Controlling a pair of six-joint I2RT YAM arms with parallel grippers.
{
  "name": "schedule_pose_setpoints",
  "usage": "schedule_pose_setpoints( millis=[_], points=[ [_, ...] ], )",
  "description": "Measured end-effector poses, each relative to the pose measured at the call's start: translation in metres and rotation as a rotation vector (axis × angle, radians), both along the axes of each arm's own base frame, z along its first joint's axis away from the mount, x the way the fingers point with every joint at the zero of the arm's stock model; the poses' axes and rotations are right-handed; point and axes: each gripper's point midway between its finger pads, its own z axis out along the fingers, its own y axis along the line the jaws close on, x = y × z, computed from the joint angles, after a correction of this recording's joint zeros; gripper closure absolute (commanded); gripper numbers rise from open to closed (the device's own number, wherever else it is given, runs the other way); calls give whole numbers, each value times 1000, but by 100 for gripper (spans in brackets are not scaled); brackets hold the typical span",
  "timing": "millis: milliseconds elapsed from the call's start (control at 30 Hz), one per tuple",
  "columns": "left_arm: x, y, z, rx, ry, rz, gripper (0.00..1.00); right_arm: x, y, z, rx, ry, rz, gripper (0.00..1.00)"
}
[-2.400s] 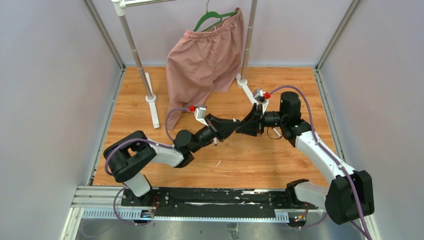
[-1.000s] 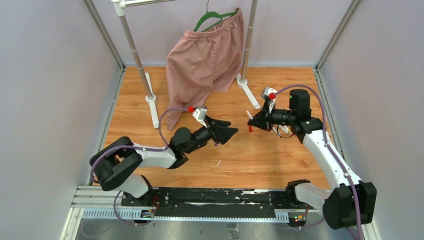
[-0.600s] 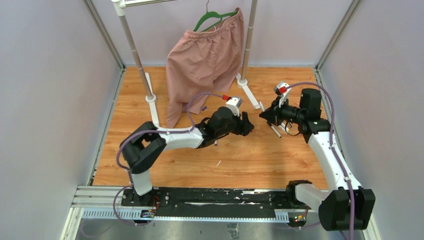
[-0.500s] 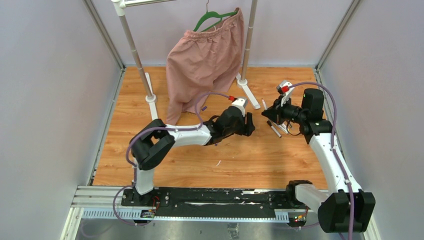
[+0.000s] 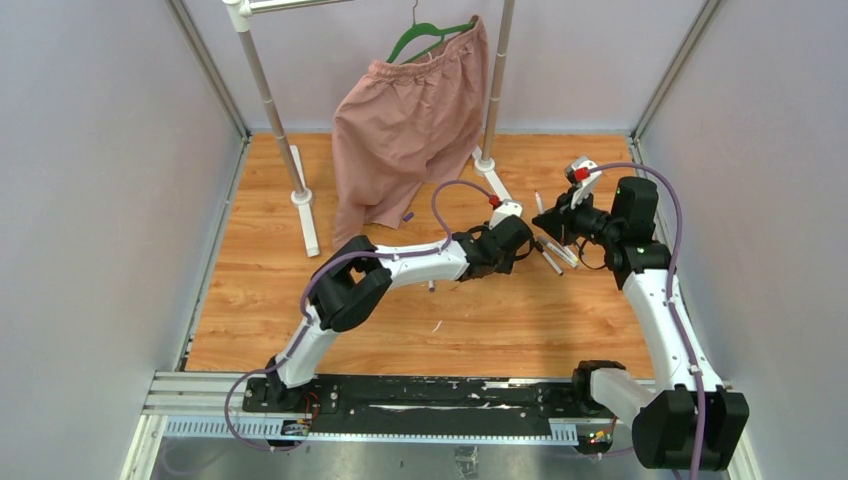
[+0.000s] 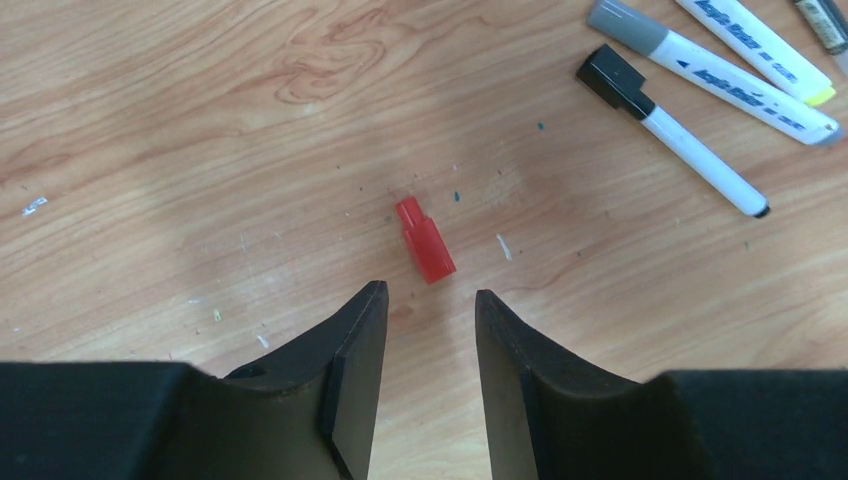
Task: Insert the pens into the pen caps
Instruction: Move the pen cap to the center of the board.
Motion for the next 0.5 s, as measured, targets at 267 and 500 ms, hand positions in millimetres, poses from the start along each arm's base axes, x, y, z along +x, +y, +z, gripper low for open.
schedule_pose_setpoints(
  millis=[267, 500],
  points=[
    [9, -3, -12, 50, 7, 26, 58, 1, -1, 3, 4, -11, -6, 100],
    [13, -4, -23, 89, 17, 43, 58, 1, -1, 3, 8, -9, -6, 100]
  ],
)
